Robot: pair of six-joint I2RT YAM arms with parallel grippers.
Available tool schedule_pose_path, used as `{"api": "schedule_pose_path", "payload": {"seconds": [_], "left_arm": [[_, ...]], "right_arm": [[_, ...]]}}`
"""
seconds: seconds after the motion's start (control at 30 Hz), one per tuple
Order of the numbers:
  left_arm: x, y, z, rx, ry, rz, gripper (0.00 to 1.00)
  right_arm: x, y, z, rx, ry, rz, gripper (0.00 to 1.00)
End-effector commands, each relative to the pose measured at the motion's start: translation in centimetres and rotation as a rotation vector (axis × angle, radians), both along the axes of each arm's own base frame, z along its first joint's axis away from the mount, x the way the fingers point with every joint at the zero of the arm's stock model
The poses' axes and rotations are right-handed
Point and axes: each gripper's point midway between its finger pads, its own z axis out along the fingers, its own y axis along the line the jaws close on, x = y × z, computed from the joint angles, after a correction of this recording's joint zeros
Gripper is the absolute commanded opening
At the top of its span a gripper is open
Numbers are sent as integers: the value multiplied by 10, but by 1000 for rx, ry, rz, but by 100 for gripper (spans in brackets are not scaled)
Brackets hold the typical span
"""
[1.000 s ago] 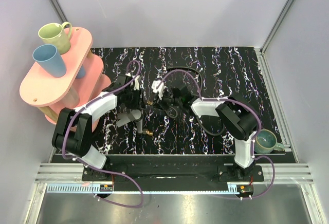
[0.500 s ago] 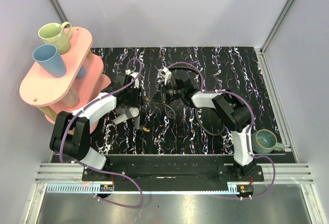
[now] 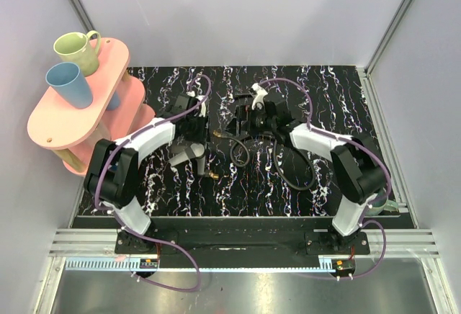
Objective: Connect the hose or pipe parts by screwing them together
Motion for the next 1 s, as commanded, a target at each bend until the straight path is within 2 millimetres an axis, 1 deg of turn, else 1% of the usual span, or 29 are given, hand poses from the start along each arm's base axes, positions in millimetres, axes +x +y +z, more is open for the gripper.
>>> {"api": "schedule_pose_path", "payload": {"seconds": [0.0, 0.03, 0.07, 0.1, 0.13, 0.17, 0.2, 0.23, 0.27, 0.3, 0.33, 0.37, 0.43, 0.47, 0.5, 0.53, 0.57, 0.6, 0.63, 0.67, 0.7, 0.73, 0.77, 0.8, 0.83, 0.87, 0.9, 0.93, 0.97], "left_arm": [[46, 8, 31, 40, -86, 81, 0], [49, 10, 23, 60, -62, 88, 1], [49, 15, 19, 85, -40, 99, 4], [57, 16, 25, 87, -48, 109, 7], [56, 18, 15, 104, -10, 115, 13], [59, 20, 15, 111, -3, 123, 15], [66, 21, 21, 113, -12, 134, 17], [68, 24, 15, 126, 4, 147, 25], [68, 26, 14, 136, 16, 155, 29], [74, 25, 19, 126, 7, 157, 33], [76, 25, 17, 126, 15, 159, 43], [77, 23, 19, 120, 13, 158, 51], [84, 20, 31, 104, -3, 160, 63], [84, 18, 36, 93, -6, 155, 76], [90, 15, 48, 82, -26, 152, 80], [90, 13, 57, 69, -36, 148, 91], [88, 10, 65, 49, -33, 136, 94], [87, 6, 77, 25, -50, 124, 94], [83, 3, 97, -7, -83, 110, 95], [78, -4, 111, -50, -103, 82, 99], [71, -7, 118, -75, -115, 63, 99], [64, -12, 146, -119, -184, 34, 99], [55, -18, 159, -165, -207, -2, 99], [37, -19, 175, -198, -247, -29, 99], [27, -20, 185, -225, -272, -50, 99], [18, -26, 199, -275, -313, -88, 99], [-2, -23, 208, -306, -346, -102, 99], [-8, -24, 220, -344, -394, -110, 99], [-21, -27, 227, -385, -416, -141, 99]], "right_arm": [[7, -26, 27, -117, -64, -88, 100], [4, -28, 36, -111, -76, -83, 100], [2, -31, 37, -119, -72, -85, 100], [1, -33, 41, -118, -79, -94, 100], [2, -37, 50, -120, -99, -123, 100], [-2, -43, 47, -139, -72, -143, 100], [-3, -47, 49, -145, -73, -159, 100], [-1, -52, 56, -150, -89, -186, 100], [-4, -57, 54, -171, -73, -196, 100], [-4, -60, 57, -181, -75, -211, 100], [-1, -66, 62, -196, -83, -249, 100], [-4, -73, 59, -224, -58, -272, 100], [-1, -83, 70, -246, -75, -330, 100], [-3, -88, 69, -263, -60, -346, 100], [-3, -91, 75, -264, -64, -362, 100], [-4, -94, 81, -260, -65, -382, 100], [-8, -102, 78, -288, -38, -411, 100], [-10, -104, 82, -290, -37, -414, 100], [-15, -107, 89, -287, -45, -413, 100], [-20, -111, 90, -298, -41, -410, 100], [-24, -113, 90, -301, -43, -409, 100], [-31, -115, 104, -272, -71, -398, 100], [-35, -116, 109, -257, -88, -389, 100], [-40, -118, 108, -254, -91, -386, 100], [-46, -122, 124, -222, -123, -393, 100], [-49, -124, 130, -210, -140, -394, 100], [-53, -126, 132, -204, -149, -395, 100], [-61, -126, 144, -168, -172, -376, 100], [-63, -127, 147, -155, -179, -376, 100]]}}
